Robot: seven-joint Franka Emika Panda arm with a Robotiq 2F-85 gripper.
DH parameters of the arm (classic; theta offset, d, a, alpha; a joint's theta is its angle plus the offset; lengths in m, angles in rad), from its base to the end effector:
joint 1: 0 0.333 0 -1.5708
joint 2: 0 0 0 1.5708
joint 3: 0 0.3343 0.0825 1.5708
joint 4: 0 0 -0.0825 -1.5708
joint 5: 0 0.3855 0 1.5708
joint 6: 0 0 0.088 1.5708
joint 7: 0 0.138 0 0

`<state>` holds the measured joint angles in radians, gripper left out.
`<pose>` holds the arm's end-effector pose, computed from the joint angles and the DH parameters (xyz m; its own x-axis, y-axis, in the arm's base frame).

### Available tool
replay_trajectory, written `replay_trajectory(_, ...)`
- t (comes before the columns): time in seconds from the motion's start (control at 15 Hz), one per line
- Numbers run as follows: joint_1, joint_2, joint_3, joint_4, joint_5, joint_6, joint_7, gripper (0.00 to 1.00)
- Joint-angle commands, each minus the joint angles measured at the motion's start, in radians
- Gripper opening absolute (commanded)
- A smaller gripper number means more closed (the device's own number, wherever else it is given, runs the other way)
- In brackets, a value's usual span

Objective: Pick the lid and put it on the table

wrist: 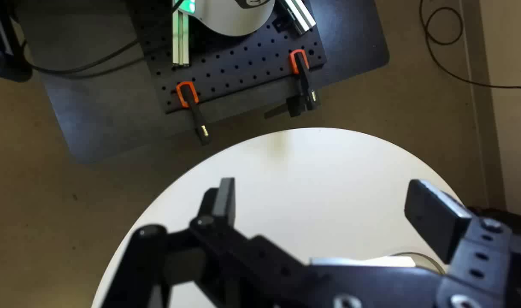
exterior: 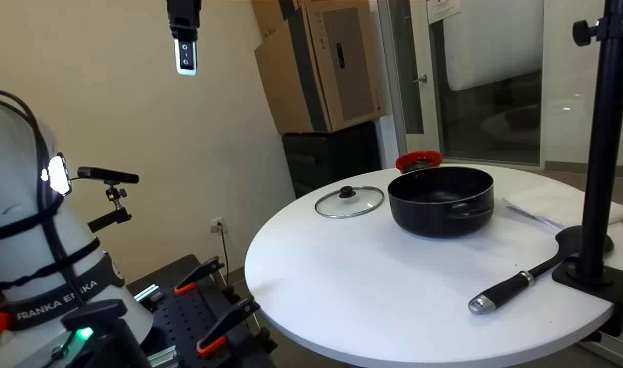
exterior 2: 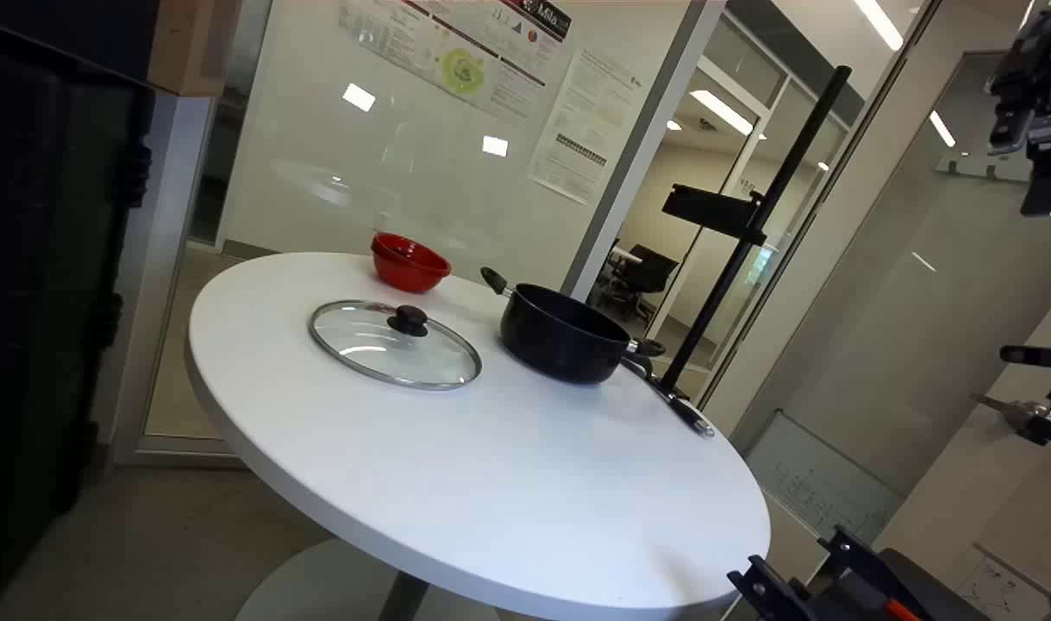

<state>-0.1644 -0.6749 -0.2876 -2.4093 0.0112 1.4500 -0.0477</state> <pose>0.2652 -0.1399 0.4986 0.9195 -0.2699 -0.2858 -0.3331 -0.9210 -0.2019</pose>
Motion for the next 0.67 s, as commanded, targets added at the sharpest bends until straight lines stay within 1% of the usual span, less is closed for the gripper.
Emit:
replay_trajectory(0.0,-0.024,0.005,0.018,0.002,0.009,-0.001,-0.012,1.00)
replay_trajectory(0.4,-0.024,0.005,0.018,0.002,0.008,-0.001,-0.012,1.00)
replay_trajectory(0.53,-0.021,-0.010,0.025,-0.026,0.009,0.061,-0.016,1.00)
replay_trajectory(0.6,-0.015,-0.013,0.033,-0.045,0.015,0.118,-0.018,1.00)
